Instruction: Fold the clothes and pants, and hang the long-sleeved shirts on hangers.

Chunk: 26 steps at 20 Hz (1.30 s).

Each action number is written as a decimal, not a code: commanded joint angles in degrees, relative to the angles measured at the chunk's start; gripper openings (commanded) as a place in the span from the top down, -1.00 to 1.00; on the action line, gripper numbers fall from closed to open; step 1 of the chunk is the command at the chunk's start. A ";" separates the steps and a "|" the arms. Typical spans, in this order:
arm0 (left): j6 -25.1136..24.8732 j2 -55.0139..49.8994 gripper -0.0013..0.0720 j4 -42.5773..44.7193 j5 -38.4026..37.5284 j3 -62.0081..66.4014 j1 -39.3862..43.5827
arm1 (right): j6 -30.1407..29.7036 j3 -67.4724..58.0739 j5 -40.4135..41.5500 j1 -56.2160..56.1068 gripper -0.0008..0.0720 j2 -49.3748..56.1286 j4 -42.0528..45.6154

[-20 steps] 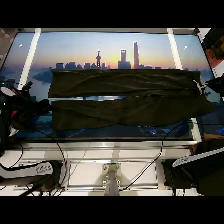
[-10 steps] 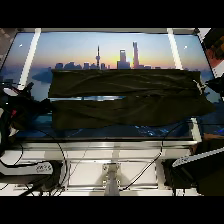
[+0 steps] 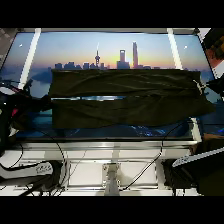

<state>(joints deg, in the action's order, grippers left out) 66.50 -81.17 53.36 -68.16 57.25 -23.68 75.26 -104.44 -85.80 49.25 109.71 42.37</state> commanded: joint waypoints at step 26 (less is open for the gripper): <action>15.56 19.74 0.95 5.38 15.47 0.02 6.08 | 2.67 -0.02 3.98 -0.04 0.91 -0.04 -3.37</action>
<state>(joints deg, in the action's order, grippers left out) 81.73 -52.07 56.55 -63.44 57.28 -17.65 76.38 -104.44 -81.80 49.23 109.71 40.34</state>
